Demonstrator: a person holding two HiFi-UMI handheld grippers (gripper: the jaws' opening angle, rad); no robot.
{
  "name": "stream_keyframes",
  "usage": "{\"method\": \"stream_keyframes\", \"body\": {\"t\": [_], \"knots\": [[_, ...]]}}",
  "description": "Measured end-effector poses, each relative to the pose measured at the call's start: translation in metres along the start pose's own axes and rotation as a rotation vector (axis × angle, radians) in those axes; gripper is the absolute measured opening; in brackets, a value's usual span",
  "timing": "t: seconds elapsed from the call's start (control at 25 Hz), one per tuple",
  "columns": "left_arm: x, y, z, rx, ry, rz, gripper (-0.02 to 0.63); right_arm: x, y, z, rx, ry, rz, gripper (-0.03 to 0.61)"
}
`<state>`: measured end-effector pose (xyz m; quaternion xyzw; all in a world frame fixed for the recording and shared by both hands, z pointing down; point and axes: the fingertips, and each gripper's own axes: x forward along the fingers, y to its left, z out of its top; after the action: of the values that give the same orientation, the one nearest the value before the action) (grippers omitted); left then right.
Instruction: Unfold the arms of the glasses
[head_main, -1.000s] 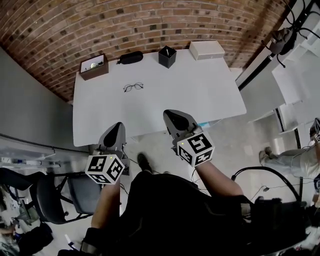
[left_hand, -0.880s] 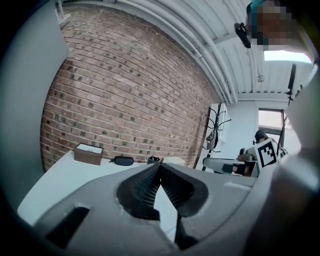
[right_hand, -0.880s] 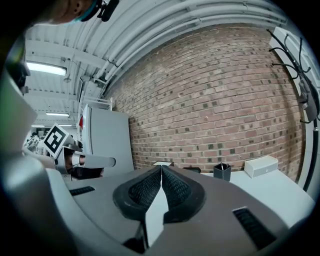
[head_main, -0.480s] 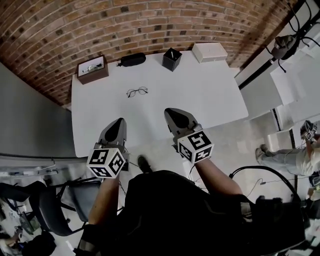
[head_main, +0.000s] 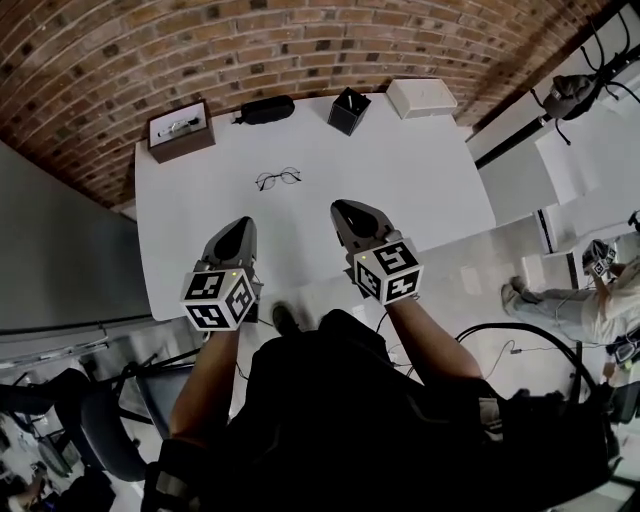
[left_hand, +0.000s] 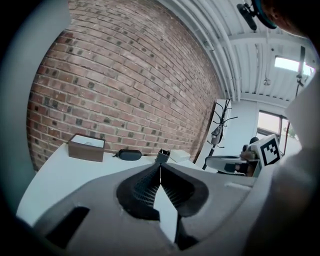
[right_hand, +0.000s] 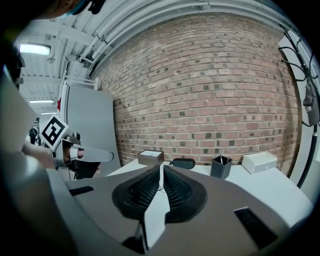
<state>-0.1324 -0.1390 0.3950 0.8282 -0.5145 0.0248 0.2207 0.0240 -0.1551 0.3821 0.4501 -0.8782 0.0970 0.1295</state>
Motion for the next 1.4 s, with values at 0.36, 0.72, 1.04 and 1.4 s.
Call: {"method": "stream_keyframes", "body": {"t": [0.36,0.72,1.04,1.4], "knots": [[0.046,0.035,-0.022,-0.057,0.075,0.044,0.011,0.051,-0.026,-0.03,0.025,0.097,0.021,0.011],[0.101,0.063,-0.048,-0.088,0.169,0.089,0.012,0.112,-0.055,-0.079,0.026,0.225,0.092,0.011],[0.148,0.091,-0.089,-0.128,0.263,0.13,0.012,0.157,-0.073,-0.119,0.019,0.314,0.135,0.011],[0.178,0.114,-0.126,-0.15,0.348,0.168,0.097,0.197,-0.081,-0.153,0.015,0.399,0.167,0.012]]}}
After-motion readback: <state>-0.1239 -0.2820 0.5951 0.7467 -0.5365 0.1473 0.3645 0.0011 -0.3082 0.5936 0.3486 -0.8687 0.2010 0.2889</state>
